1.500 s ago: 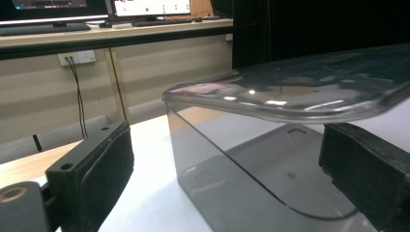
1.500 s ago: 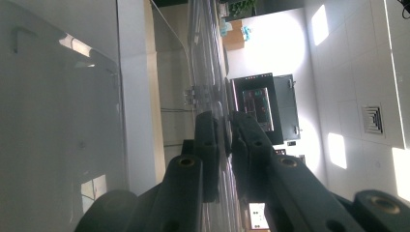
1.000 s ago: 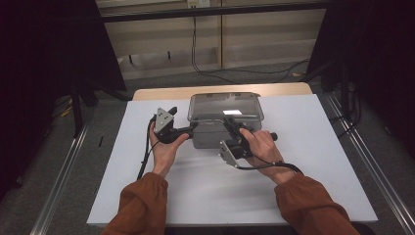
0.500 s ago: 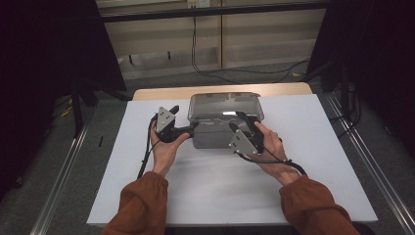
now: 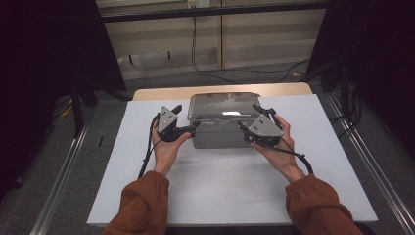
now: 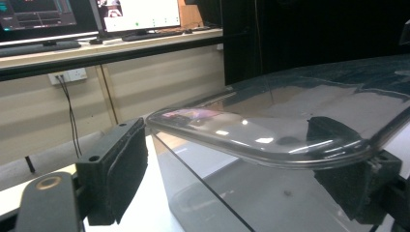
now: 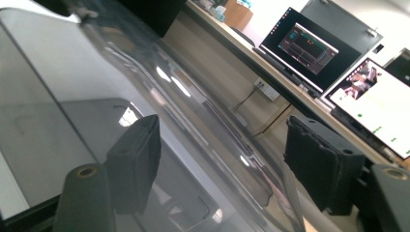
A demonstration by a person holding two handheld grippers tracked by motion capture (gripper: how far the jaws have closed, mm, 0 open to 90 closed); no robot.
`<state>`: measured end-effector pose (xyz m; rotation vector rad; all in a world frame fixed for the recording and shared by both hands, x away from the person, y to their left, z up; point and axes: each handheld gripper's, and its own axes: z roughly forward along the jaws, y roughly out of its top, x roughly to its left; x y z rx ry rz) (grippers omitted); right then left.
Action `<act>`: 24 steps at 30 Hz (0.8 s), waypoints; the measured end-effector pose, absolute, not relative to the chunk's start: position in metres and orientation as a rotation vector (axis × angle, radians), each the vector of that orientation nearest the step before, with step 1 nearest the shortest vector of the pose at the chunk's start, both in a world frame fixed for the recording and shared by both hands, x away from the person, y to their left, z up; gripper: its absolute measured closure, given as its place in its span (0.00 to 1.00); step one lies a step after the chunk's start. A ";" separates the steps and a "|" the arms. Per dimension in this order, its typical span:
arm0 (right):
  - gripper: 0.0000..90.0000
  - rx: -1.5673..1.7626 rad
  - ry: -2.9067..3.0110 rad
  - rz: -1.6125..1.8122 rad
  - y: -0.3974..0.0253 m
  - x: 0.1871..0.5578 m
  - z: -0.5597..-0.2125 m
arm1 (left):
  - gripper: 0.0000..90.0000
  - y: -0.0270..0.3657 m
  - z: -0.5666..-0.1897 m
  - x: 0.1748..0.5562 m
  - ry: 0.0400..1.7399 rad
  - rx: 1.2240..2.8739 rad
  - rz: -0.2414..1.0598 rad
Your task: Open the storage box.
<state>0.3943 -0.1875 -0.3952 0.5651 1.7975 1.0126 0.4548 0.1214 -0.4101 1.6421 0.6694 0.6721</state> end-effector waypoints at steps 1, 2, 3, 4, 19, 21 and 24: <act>0.31 0.581 1.800 1.035 -0.190 0.395 -0.395 | 0.18 0.122 -0.410 0.455 0.668 1.644 0.678; 0.31 0.597 1.801 1.053 -0.192 0.396 -0.396 | 0.18 0.121 -0.409 0.455 0.665 1.643 0.677; 0.30 0.608 1.802 1.059 -0.194 0.398 -0.396 | 0.18 0.121 -0.409 0.455 0.662 1.645 0.676; 0.30 0.621 1.802 1.074 -0.196 0.399 -0.397 | 0.18 0.121 -0.408 0.455 0.660 1.648 0.678; 0.41 0.724 1.811 1.187 -0.212 0.415 -0.401 | 0.30 0.119 -0.408 0.458 0.625 1.641 0.679; 0.43 0.720 1.809 1.205 -0.213 0.416 -0.401 | 0.31 0.119 -0.408 0.459 0.622 1.641 0.678; 0.47 0.718 1.808 1.223 -0.212 0.418 -0.399 | 0.32 0.120 -0.407 0.459 0.612 1.648 0.676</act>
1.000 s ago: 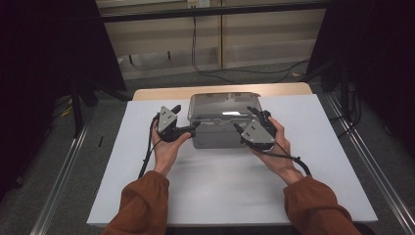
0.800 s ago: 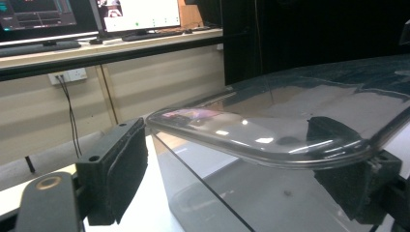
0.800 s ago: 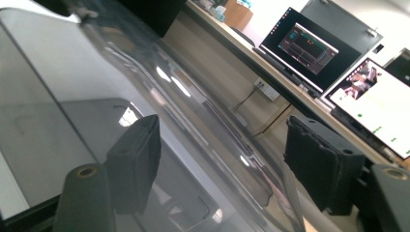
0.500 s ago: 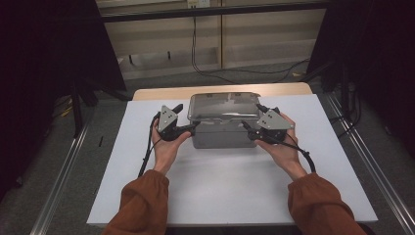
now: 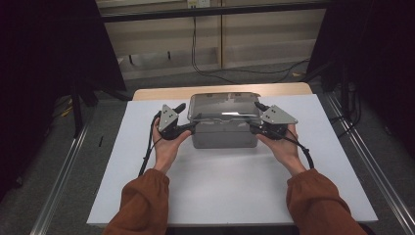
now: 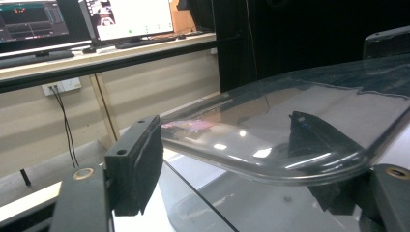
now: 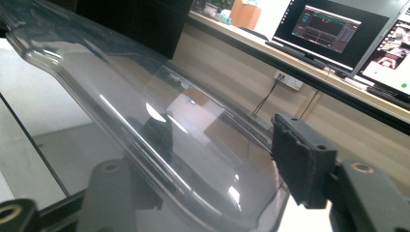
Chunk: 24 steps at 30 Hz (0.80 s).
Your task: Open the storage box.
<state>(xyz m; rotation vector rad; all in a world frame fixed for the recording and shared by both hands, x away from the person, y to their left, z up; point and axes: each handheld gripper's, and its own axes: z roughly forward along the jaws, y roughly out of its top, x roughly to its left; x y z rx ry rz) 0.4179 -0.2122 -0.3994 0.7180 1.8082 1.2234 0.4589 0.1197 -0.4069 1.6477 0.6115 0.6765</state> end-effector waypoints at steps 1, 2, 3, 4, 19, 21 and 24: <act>0.47 0.720 1.808 1.232 -0.212 0.418 -0.399 | 0.34 0.119 -0.407 0.459 0.603 1.643 0.672; 0.48 0.721 1.805 1.242 -0.213 0.419 -0.398 | 0.35 0.119 -0.406 0.459 0.604 1.637 0.674; 0.48 0.720 1.804 1.247 -0.214 0.419 -0.397 | 0.37 0.119 -0.405 0.459 0.600 1.637 0.675; 0.49 0.720 1.804 1.253 -0.214 0.420 -0.396 | 0.38 0.118 -0.404 0.459 0.592 1.636 0.672; 0.54 0.746 1.794 1.330 -0.221 0.425 -0.387 | 0.38 0.118 -0.397 0.466 0.602 1.620 0.669; 0.54 0.747 1.797 1.336 -0.222 0.426 -0.385 | 0.38 0.119 -0.396 0.467 0.597 1.619 0.666; 0.54 0.749 1.797 1.346 -0.223 0.428 -0.384 | 0.39 0.119 -0.395 0.469 0.598 1.620 0.670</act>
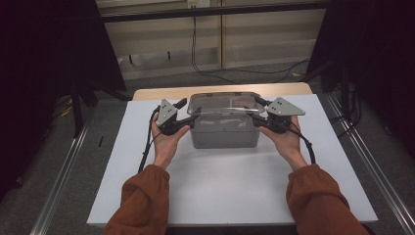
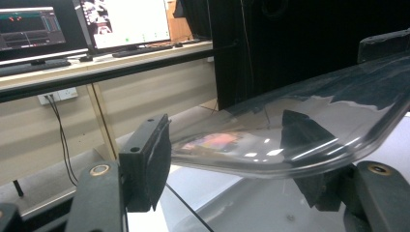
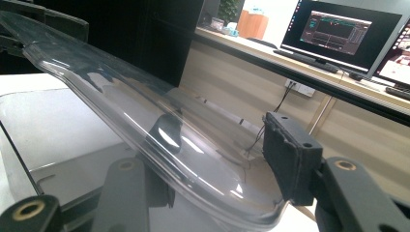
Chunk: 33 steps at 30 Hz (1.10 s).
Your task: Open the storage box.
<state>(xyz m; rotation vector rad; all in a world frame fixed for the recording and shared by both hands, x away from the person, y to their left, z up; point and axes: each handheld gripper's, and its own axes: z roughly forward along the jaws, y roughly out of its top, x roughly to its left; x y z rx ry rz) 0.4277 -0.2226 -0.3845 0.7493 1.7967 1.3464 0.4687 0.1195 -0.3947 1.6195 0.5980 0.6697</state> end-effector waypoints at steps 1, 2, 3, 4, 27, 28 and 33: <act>0.54 0.753 1.796 1.352 -0.223 0.428 -0.384 | 0.40 0.120 -0.394 0.470 0.587 1.624 0.673; 0.54 0.755 1.795 1.355 -0.223 0.429 -0.384 | 0.43 0.120 -0.394 0.471 0.577 1.627 0.668; 0.54 0.755 1.794 1.358 -0.224 0.429 -0.384 | 0.46 0.120 -0.394 0.471 0.575 1.629 0.668; 0.54 0.754 1.793 1.361 -0.224 0.429 -0.384 | 0.46 0.120 -0.394 0.471 0.577 1.625 0.669; 0.57 0.796 1.776 1.398 -0.235 0.446 -0.382 | 0.56 0.117 -0.384 0.483 0.569 1.645 0.667; 0.57 0.792 1.780 1.396 -0.234 0.447 -0.381 | 0.56 0.117 -0.384 0.483 0.570 1.644 0.667; 0.56 0.809 1.773 1.405 -0.235 0.451 -0.384 | 0.57 0.117 -0.383 0.485 0.568 1.642 0.662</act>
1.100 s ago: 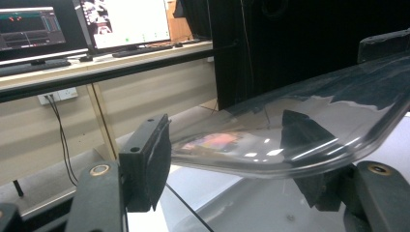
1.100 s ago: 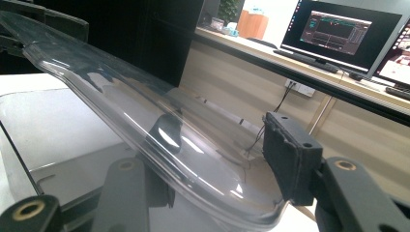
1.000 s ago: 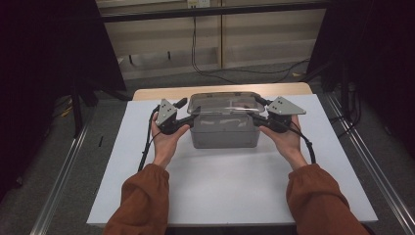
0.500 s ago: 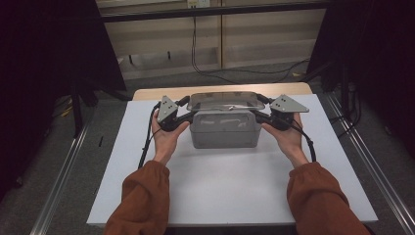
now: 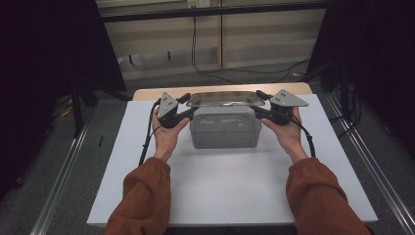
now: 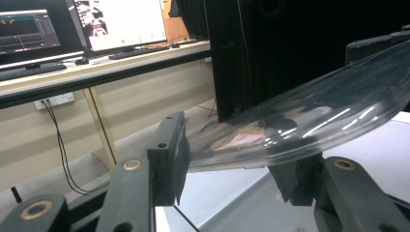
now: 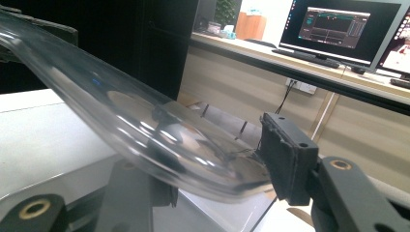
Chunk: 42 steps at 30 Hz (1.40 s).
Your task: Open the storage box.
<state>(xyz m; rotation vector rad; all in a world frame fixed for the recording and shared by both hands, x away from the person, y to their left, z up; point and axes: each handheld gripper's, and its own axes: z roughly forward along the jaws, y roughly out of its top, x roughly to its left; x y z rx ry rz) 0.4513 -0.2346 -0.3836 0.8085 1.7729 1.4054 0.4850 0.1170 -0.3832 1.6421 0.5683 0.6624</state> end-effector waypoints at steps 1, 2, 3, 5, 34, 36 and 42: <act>0.56 0.811 1.775 1.404 -0.235 0.452 -0.384 | 0.57 0.117 -0.383 0.485 0.569 1.644 0.662; 0.56 0.809 1.775 1.402 -0.235 0.453 -0.383 | 0.58 0.117 -0.383 0.486 0.571 1.641 0.663; 0.56 0.808 1.779 1.397 -0.235 0.454 -0.383 | 0.58 0.117 -0.383 0.487 0.570 1.636 0.661; 0.56 0.808 1.779 1.398 -0.234 0.456 -0.381 | 0.58 0.117 -0.382 0.488 0.571 1.635 0.663; 0.61 0.826 1.759 1.401 -0.235 0.474 -0.376 | 0.65 0.119 -0.381 0.515 0.611 1.651 0.642; 0.61 0.829 1.760 1.396 -0.237 0.476 -0.378 | 0.65 0.118 -0.383 0.517 0.618 1.656 0.639; 0.62 0.834 1.763 1.386 -0.237 0.480 -0.381 | 0.66 0.116 -0.387 0.523 0.631 1.660 0.634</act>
